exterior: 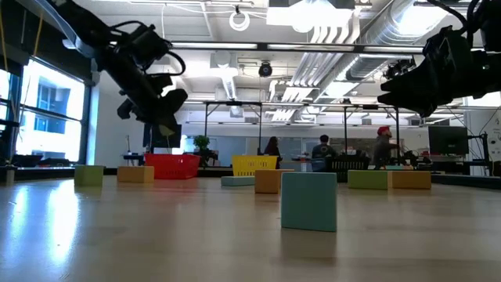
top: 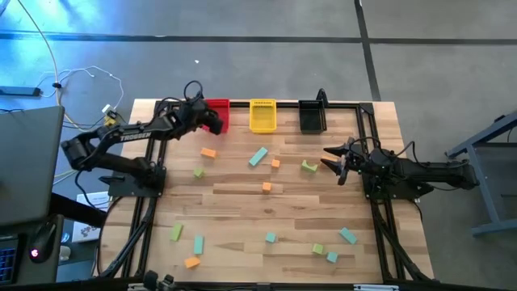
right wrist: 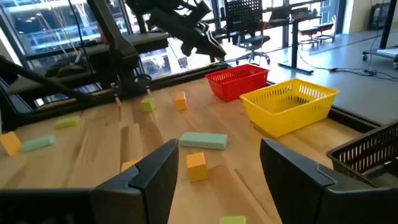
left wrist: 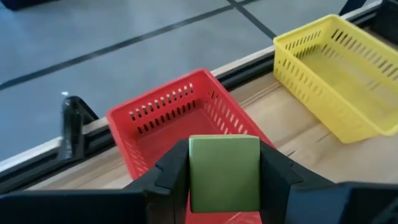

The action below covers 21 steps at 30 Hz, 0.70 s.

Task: Sort & place blocks by color
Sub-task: Put the green block into the red basket

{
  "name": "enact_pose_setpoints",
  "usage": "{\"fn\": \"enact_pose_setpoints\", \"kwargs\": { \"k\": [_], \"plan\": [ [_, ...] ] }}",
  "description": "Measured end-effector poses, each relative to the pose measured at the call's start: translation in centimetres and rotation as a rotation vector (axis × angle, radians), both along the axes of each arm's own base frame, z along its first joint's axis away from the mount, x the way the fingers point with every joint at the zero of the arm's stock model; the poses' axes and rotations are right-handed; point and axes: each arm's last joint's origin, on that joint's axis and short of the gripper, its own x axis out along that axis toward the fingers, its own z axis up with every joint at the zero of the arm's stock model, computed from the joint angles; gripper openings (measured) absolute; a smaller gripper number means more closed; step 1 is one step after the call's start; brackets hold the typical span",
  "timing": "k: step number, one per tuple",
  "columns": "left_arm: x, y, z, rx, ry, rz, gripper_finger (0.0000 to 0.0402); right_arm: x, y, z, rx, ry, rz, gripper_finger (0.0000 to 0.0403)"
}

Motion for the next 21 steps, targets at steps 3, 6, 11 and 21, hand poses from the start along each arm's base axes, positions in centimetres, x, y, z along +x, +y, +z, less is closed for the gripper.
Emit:
{"fn": "enact_pose_setpoints", "kwargs": {
  "k": [3,6,11,21],
  "plan": [
    [0.1,0.6,-0.8,-0.036,-0.025,-0.005,0.011,0.0,0.0,0.0,0.031,-0.01,-0.003,0.0213],
    [0.2,0.9,-1.4,-0.076,-0.044,-0.011,0.011,0.0,0.0,0.0,0.127,-0.041,-0.011,0.0213],
    [0.3,1.4,-1.6,-0.104,-0.036,0.004,0.0111,0.0,0.0,0.0,0.211,-0.067,-0.016,0.0213],
    [1.6,3.1,-0.5,-0.214,0.053,-0.023,0.0112,0.0,0.0,0.0,0.229,-0.073,-0.017,0.0213]
  ]
}}
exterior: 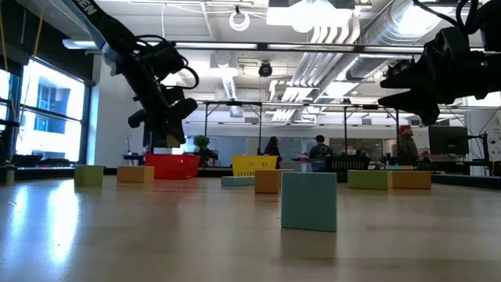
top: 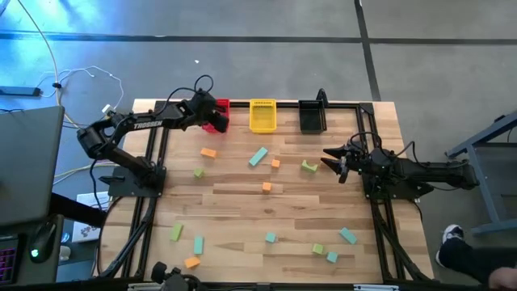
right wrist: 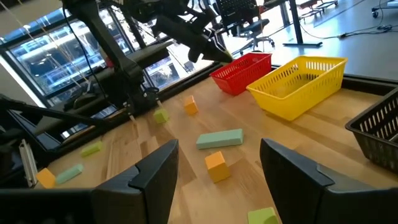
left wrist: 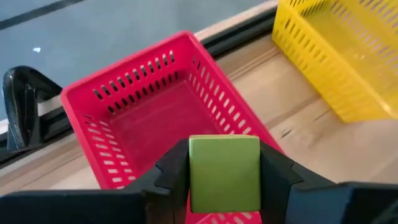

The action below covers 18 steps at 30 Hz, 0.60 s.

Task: Sort & place blocks by color
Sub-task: Put the green block into the red basket, then put the orange block into the black basket

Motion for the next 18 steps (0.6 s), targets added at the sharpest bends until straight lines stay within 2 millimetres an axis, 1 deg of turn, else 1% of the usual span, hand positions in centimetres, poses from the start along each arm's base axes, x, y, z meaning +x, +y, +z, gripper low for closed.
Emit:
{"fn": "enact_pose_setpoints", "kwargs": {
  "k": [5,11,18],
  "plan": [
    [0.4,0.4,-0.3,-0.023,0.013,-0.005,0.0128,0.0,0.0,0.0,-0.002,0.002,0.003,0.0213],
    [0.4,0.6,-1.0,-0.05,0.036,-0.003,0.0153,0.0,0.0,0.0,-0.05,0.017,0.009,0.0213],
    [0.4,0.6,-1.4,-0.065,0.049,-0.001,0.0167,0.0,0.0,0.0,-0.055,0.019,0.008,0.0213]
  ]
}}
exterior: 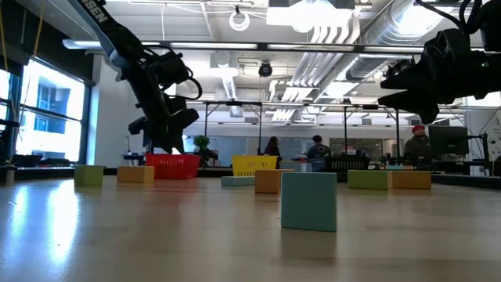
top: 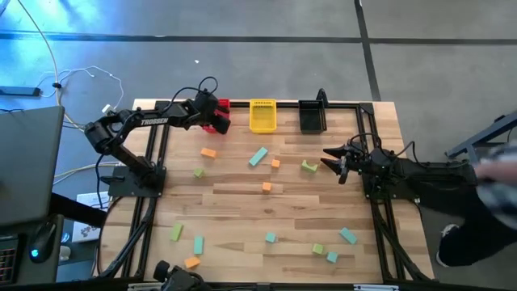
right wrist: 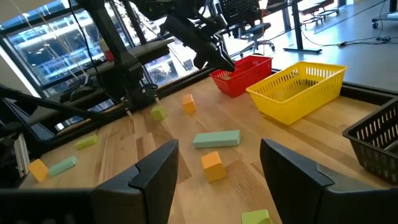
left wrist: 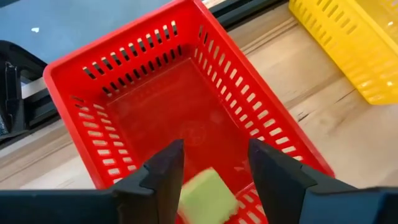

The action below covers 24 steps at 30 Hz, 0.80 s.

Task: Sort & place blocks by color
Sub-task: Put the orange block into the black basket

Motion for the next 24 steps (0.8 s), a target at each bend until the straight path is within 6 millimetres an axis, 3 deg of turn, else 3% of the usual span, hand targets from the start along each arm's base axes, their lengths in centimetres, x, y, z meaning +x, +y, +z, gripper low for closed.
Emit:
{"fn": "enact_pose_setpoints", "kwargs": {
  "k": [6,10,14,19,24],
  "plan": [
    [0.2,0.2,0.5,0.008,-0.011,-0.014,0.0176,0.0,-0.1,0.1,0.058,-0.025,-0.028,0.0213],
    [0.7,0.3,2.1,0.005,-0.048,-0.113,0.0177,-0.1,-0.2,0.6,0.053,-0.037,-0.064,0.0213],
    [1.0,0.1,4.3,-0.003,-0.115,-0.179,0.0177,-0.3,-0.2,2.5,0.003,-0.066,-0.087,0.0213],
    [0.9,-1.5,7.0,0.03,-0.172,-0.278,0.0177,-0.3,-0.3,5.1,-0.037,0.001,-0.107,0.0213],
    [0.5,-4.1,8.9,0.033,-0.179,-0.34,0.0177,0.3,-0.5,7.0,-0.061,0.199,-0.168,0.0213]
  ]
}}
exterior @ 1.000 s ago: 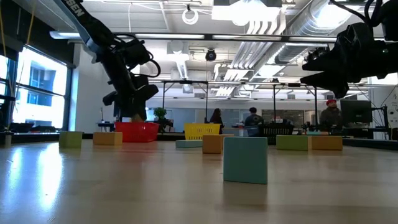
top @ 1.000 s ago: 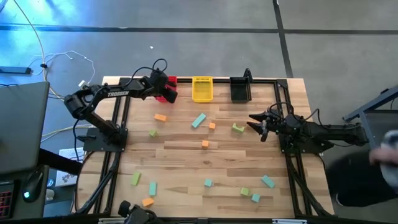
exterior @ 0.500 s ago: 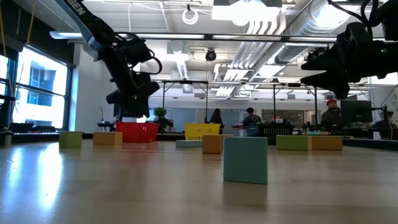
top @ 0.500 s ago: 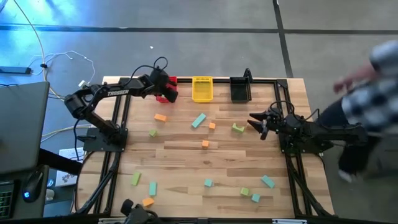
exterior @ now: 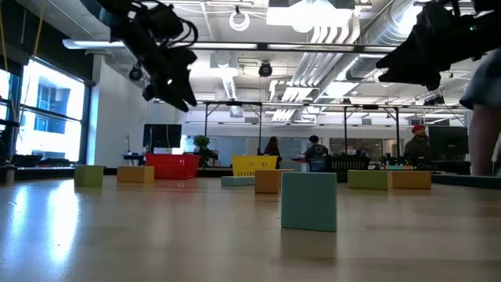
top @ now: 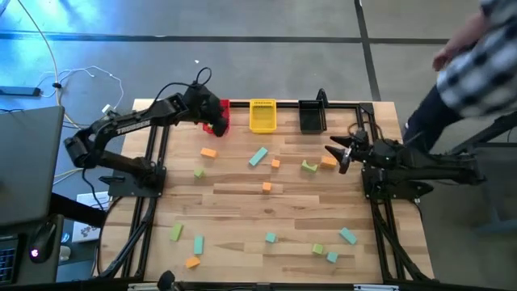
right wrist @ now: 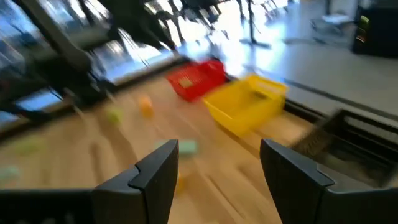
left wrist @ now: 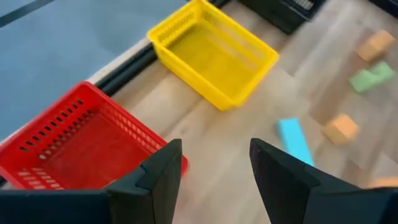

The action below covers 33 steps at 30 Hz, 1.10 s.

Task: Sort & place blocks by color
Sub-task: Put the orange block into the black basket

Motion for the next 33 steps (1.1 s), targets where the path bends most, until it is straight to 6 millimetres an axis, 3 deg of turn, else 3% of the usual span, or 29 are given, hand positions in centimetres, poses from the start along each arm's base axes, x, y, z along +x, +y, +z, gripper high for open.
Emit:
{"fn": "enact_pose_setpoints", "kwargs": {
  "k": [6,17,33],
  "plan": [
    [0.1,-3.6,0.9,-0.015,0.027,-0.117,0.0177,1.1,-0.2,1.8,0.062,0.26,-0.055,0.0213],
    [1.3,-8.0,0.5,-0.026,0.018,-0.284,0.0177,4.4,-1.3,2.5,0.233,0.661,-0.091,0.0213],
    [2.1,-9.8,0.4,-0.036,0.014,-0.344,0.0175,9.0,-4.6,-3.3,0.396,1.14,-0.025,0.0213]
  ]
}}
